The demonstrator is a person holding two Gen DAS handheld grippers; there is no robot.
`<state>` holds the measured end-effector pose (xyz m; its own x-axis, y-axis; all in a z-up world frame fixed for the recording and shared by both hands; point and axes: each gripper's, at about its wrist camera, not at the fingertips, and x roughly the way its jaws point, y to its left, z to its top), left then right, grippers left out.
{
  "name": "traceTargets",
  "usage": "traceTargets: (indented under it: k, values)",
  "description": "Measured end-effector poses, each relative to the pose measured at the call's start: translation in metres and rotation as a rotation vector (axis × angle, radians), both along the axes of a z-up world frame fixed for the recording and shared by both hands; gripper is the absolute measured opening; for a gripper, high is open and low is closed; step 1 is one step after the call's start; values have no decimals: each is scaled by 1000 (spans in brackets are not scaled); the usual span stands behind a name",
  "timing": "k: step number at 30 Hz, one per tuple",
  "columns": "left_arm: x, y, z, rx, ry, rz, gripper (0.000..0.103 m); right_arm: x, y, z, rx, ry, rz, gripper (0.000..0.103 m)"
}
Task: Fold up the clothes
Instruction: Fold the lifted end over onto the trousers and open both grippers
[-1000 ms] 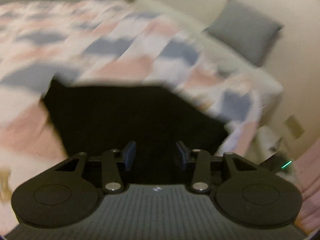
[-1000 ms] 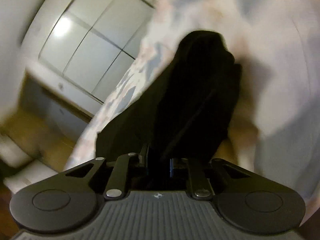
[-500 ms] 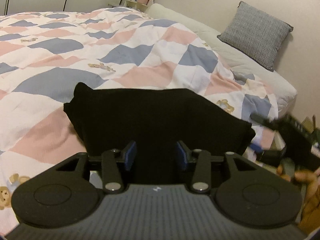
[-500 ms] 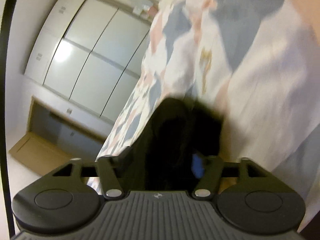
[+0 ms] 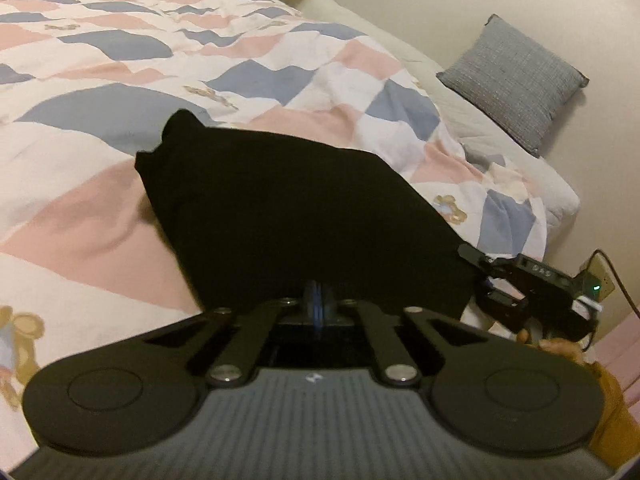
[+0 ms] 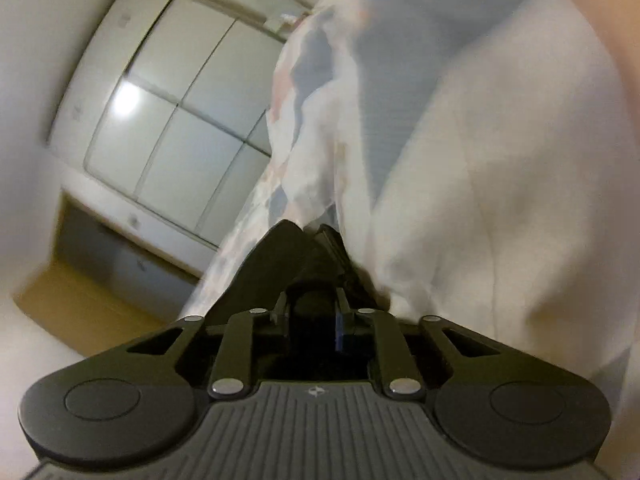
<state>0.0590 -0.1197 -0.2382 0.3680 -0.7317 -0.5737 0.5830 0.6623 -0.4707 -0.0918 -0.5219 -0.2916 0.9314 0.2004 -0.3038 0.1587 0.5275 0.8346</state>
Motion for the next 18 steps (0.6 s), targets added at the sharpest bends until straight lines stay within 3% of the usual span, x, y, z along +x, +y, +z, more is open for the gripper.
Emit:
traceTargets:
  k: [3,4,6,8,10,12,14,15,16,17,18]
  values:
    - [-6,-2,15,27,-64,8,8,-5,12,25,-125,26,-46,25]
    - [-8,-1,21,31,-87,10,13,-8,17,36,-182,37,-74,37]
    - [-15,-1,30,9,-107,-11,13,-16,29,57,-318,51,-144,50]
    - [-25,-1,37,-16,-120,-47,13,-39,41,71,-415,9,-188,49]
    - [-40,-5,38,-23,-128,-113,13,-49,50,75,-455,-31,-158,25]
    - [-54,-12,32,0,-135,-171,13,-47,62,74,-519,-34,-83,20]
    - [-60,-20,14,81,-124,-173,16,-35,71,68,-598,0,-16,19]
    - [-58,-17,3,63,-112,-164,17,-26,72,61,-639,30,3,12]
    - [-57,-15,-6,46,-101,-156,13,-17,72,53,-682,64,17,5]
    - [-59,-13,-5,46,-106,-154,4,-7,70,41,-708,89,38,4]
    - [-60,-12,-4,45,-111,-152,3,-2,67,33,-707,89,50,4]
